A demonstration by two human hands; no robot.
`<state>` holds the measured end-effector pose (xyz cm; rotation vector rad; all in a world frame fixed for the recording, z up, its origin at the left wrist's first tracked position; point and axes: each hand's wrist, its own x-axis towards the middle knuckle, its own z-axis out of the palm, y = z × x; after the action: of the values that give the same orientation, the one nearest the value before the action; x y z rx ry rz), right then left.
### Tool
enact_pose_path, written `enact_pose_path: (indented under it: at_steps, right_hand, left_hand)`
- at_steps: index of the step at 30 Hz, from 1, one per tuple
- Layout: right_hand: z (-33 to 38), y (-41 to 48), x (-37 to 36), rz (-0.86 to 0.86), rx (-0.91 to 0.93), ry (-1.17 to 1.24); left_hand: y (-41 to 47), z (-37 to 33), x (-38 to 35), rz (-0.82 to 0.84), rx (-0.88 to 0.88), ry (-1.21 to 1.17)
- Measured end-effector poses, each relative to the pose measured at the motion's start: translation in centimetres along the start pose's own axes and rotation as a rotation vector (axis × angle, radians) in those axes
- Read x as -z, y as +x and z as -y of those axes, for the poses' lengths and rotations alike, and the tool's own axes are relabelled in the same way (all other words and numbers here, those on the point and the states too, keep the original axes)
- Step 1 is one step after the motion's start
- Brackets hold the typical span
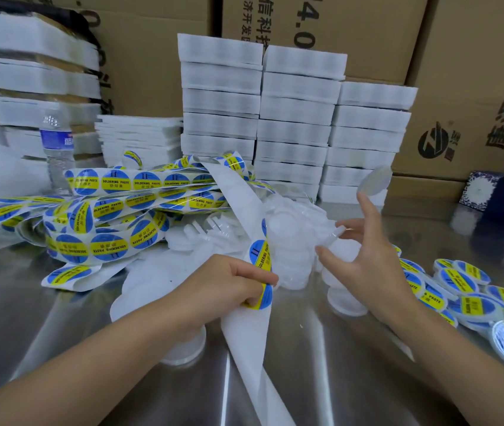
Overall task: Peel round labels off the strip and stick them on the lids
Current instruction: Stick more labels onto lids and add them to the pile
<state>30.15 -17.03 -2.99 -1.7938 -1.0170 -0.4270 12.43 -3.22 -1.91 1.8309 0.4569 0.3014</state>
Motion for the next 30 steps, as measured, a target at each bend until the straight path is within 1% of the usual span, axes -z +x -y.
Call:
enact_pose_path:
  at_steps: [4, 9, 11, 18, 21, 24, 25, 26, 27, 29, 30]
  right_hand:
    - [2.7, -1.3, -0.1, 0.083, 0.091, 0.165]
    - [4.7, -2.8, -1.0, 0.228, 0.162, 0.333]
    - [4.9, -3.0, -1.3, 0.266, 0.172, 0.365]
    - [4.5, -3.0, -1.5, 0.279, 0.131, 0.45]
    - [4.7, -3.2, -1.6, 0.289, 0.142, 0.426]
    - [5.1, -3.3, -1.3, 0.22, 0.185, 0.339]
    - [5.3, -3.2, -1.1, 0.19, 0.172, 0.349]
    - [5.4, -2.9, -0.8, 0.173, 0.122, 0.42]
    - [5.8, -2.6, -0.5, 0.178, 0.032, 0.56]
    - [6.2, -1.8, 0.3, 0.244, -0.212, 0.884]
    - [6.2, -1.5, 0.6, 0.272, -0.308, 0.98]
  left_hand:
    - [0.4, 0.1, 0.2, -0.02, 0.039, -0.024]
    - [0.8, 0.1, 0.3, -0.049, 0.122, -0.24]
    - [0.8, 0.3, 0.4, -0.023, 0.117, -0.267]
    - [0.8, 0.4, 0.6, 0.009, 0.093, -0.361]
    - [0.8, 0.3, 0.5, 0.017, 0.084, -0.349]
    - [0.7, 0.1, 0.5, 0.007, 0.083, -0.374]
    - [0.7, 0.1, 0.5, -0.001, 0.079, -0.39]
    - [0.6, 0.1, 0.5, -0.007, 0.073, -0.402]
    - [0.6, 0.0, 0.5, -0.012, 0.065, -0.406]
    - [0.5, -0.1, 0.5, -0.017, 0.06, -0.411]
    - [0.5, -0.1, 0.5, -0.02, 0.06, -0.419]
